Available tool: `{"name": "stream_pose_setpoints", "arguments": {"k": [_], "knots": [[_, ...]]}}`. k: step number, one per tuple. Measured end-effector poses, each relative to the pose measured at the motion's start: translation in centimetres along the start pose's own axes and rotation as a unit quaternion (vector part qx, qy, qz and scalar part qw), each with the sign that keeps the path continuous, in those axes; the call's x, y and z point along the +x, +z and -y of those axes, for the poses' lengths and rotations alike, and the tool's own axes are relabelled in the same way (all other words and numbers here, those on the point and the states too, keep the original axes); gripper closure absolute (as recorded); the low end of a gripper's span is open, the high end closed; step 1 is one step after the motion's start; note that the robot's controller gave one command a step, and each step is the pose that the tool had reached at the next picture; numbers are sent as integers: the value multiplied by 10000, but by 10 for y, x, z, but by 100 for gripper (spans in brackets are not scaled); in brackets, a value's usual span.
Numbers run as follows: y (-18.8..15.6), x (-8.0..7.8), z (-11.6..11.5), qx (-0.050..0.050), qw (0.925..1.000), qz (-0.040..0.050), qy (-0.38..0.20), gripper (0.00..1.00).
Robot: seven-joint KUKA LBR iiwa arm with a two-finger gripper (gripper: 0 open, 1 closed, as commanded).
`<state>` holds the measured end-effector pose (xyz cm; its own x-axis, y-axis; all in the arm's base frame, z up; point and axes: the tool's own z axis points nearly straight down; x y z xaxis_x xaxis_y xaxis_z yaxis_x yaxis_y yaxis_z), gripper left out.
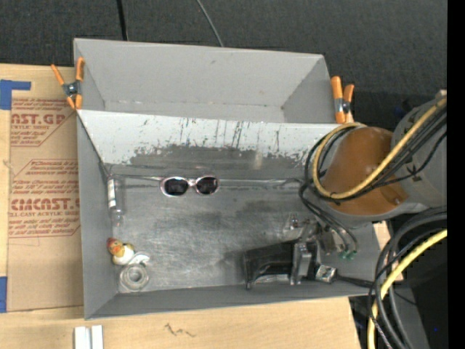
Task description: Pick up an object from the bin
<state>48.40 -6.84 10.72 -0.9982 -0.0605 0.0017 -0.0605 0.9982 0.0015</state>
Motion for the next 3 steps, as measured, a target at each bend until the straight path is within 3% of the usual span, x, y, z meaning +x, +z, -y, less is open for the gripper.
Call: {"name": "stream_pose_setpoints", "arguments": {"k": [3], "knots": [[-49,1,0,2,10000,-14,-3,100]]}}
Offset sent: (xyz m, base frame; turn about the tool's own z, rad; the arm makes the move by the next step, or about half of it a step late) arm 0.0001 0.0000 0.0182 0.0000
